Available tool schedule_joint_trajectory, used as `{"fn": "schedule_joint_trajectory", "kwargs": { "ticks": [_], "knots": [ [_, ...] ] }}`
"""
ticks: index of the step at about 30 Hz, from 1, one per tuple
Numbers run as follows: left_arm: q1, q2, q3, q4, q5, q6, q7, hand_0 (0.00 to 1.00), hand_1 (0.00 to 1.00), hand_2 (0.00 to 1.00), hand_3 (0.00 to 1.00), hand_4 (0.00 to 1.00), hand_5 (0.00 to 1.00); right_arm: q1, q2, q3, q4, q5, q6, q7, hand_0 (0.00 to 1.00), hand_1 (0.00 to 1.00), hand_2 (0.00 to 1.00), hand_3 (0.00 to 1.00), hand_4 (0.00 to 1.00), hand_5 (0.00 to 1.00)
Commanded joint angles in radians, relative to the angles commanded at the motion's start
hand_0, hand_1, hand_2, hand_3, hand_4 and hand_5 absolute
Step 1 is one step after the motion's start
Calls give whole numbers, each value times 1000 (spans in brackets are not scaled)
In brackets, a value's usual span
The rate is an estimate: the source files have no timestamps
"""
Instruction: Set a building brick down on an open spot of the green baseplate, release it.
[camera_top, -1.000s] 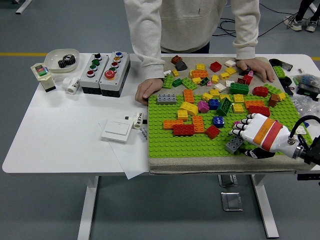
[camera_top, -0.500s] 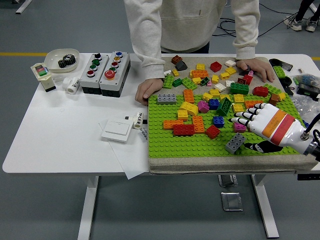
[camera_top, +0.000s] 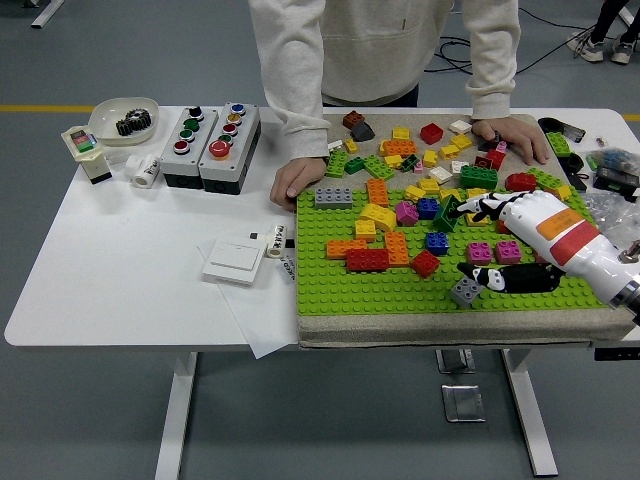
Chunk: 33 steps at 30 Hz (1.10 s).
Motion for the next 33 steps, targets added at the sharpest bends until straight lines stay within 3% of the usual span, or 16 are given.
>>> {"fn": "schedule_joint_trajectory", "kwargs": {
  "ticks": [1, 6, 7, 9, 12, 13, 18, 19, 24, 25, 28, 30, 31, 33],
  "knots": [
    [1, 0, -1, 0, 1, 0, 0, 604, 681, 639, 545, 557, 598, 1, 0, 3, 3, 39, 18, -18, 194, 343, 782, 654, 529, 399],
    [3, 2, 0, 1, -1, 1, -1, 604, 681, 639, 545, 557, 598, 15, 2, 3, -11, 253, 139, -118, 194, 343, 782, 654, 529, 399],
    [4, 2, 0, 1, -1, 1, -1, 604, 680, 639, 545, 557, 597, 19, 3, 0, -16, 292, 168, -134, 153, 292, 786, 677, 443, 372],
    [4, 2, -1, 1, 0, 1, 0, 604, 680, 639, 545, 557, 597, 29, 5, -9, -27, 383, 208, -163, 153, 292, 786, 677, 443, 372],
    [4, 3, -2, 1, 1, 2, 0, 604, 680, 639, 545, 557, 597, 43, 5, -35, -37, 453, 220, -185, 153, 292, 786, 677, 443, 372],
    [5, 3, -2, 2, 2, 2, 0, 604, 681, 641, 546, 557, 596, 45, 5, -41, -37, 448, 220, -185, 2, 85, 299, 777, 345, 361],
    [6, 3, -4, 1, 4, 2, 1, 604, 681, 641, 546, 557, 596, 56, 5, -71, -32, 356, 232, -191, 2, 85, 299, 777, 345, 361],
    [6, 3, -4, 1, 5, 2, 1, 605, 681, 641, 546, 557, 596, 59, 5, -76, -32, 326, 237, -191, 2, 18, 110, 790, 259, 318],
    [6, 3, -4, 1, 6, 2, 1, 605, 681, 641, 546, 557, 596, 70, 1, -96, -34, 161, 256, -190, 2, 18, 110, 790, 259, 318],
    [6, 3, -3, 1, 5, 2, 1, 605, 681, 640, 545, 558, 596, 70, 1, -97, -34, 131, 259, -191, 2, 2, 70, 770, 221, 192],
    [6, 3, -2, 2, 2, 2, -1, 605, 681, 640, 545, 558, 596, 73, -2, -101, -35, 62, 281, -194, 2, 2, 70, 770, 221, 192],
    [5, 3, -2, 2, 0, 3, -1, 605, 681, 640, 545, 558, 596, 83, -3, -110, -42, -11, 321, -198, 2, 2, 70, 770, 221, 192],
    [5, 2, -1, 2, 0, 3, -1, 606, 681, 640, 545, 558, 596, 90, -2, -116, -47, -53, 339, -199, 2, 2, 64, 772, 225, 126],
    [4, 2, -1, 1, 0, 2, -1, 606, 681, 640, 545, 558, 596, 98, 0, -124, -54, -126, 355, -200, 2, 2, 64, 772, 225, 126]
  ]
}}
